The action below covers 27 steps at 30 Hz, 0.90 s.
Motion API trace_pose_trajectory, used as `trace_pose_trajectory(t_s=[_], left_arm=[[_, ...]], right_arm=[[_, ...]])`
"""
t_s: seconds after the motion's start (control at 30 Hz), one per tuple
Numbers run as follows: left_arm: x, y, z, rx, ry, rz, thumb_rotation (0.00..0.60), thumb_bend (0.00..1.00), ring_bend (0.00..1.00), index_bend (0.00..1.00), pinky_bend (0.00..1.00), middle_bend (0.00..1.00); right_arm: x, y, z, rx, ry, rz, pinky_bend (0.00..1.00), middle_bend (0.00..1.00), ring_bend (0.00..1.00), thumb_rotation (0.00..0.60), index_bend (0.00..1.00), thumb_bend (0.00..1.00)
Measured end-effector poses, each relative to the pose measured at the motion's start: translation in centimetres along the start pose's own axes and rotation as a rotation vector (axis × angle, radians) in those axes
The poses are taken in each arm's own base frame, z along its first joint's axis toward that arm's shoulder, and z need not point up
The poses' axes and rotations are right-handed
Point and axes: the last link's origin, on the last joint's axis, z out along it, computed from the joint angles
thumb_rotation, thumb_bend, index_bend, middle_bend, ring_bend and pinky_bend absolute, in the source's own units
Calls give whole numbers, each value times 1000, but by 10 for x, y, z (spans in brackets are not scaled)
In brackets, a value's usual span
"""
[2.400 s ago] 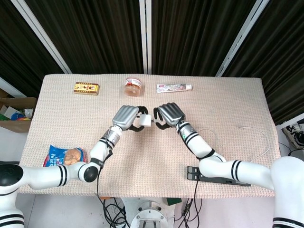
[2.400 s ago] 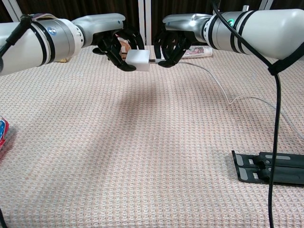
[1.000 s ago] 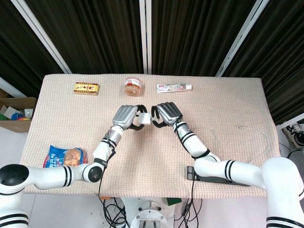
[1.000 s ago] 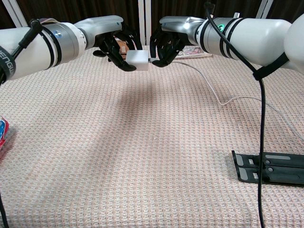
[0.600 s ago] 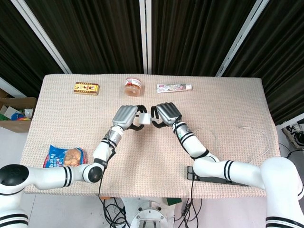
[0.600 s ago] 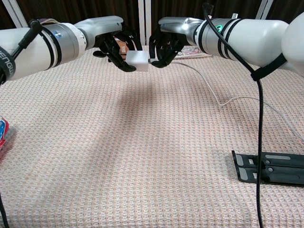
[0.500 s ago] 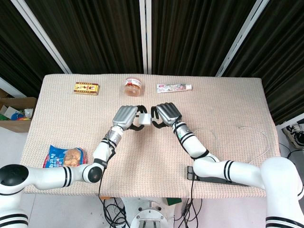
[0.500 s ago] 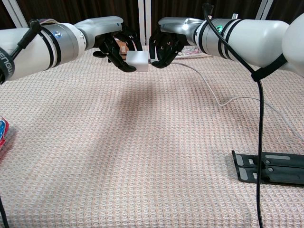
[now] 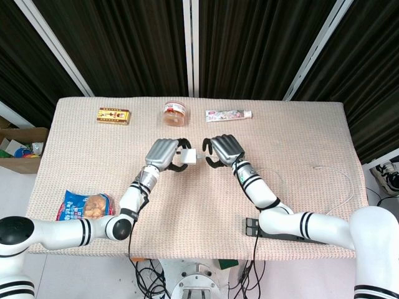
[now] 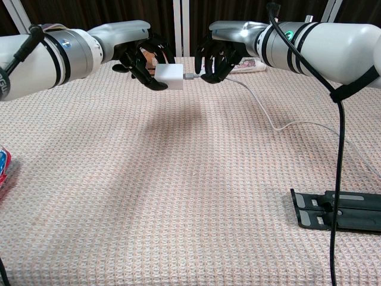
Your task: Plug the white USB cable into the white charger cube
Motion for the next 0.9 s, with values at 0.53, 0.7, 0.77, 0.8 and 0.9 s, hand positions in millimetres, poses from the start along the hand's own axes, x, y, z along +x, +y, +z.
trace_pose_trajectory(t_s=[0.53, 0.7, 0.77, 0.8, 0.9], left_arm=[[-1, 3, 1, -4, -7, 15, 600, 241, 736, 563, 927, 436], [-2, 5, 1, -8, -7, 17, 600, 240, 736, 563, 927, 436], [-2, 6, 1, -10, -8, 17, 600, 241, 736, 563, 927, 436], [-2, 6, 1, -10, -8, 16, 600, 241, 735, 563, 927, 435], [-2, 7, 1, -12, -10, 18, 600, 241, 736, 563, 927, 435]], right_arm=[[-4, -5, 4, 8, 6, -3, 404, 566, 410, 600, 621, 431], [-5, -7, 5, 11, 1, -12, 405, 567, 417, 600, 633, 432], [-6, -9, 5, 13, -1, -14, 406, 568, 417, 600, 634, 432], [-7, -10, 5, 14, -2, -14, 406, 568, 417, 600, 634, 432], [-7, -12, 6, 17, -1, -11, 407, 568, 417, 600, 634, 432]])
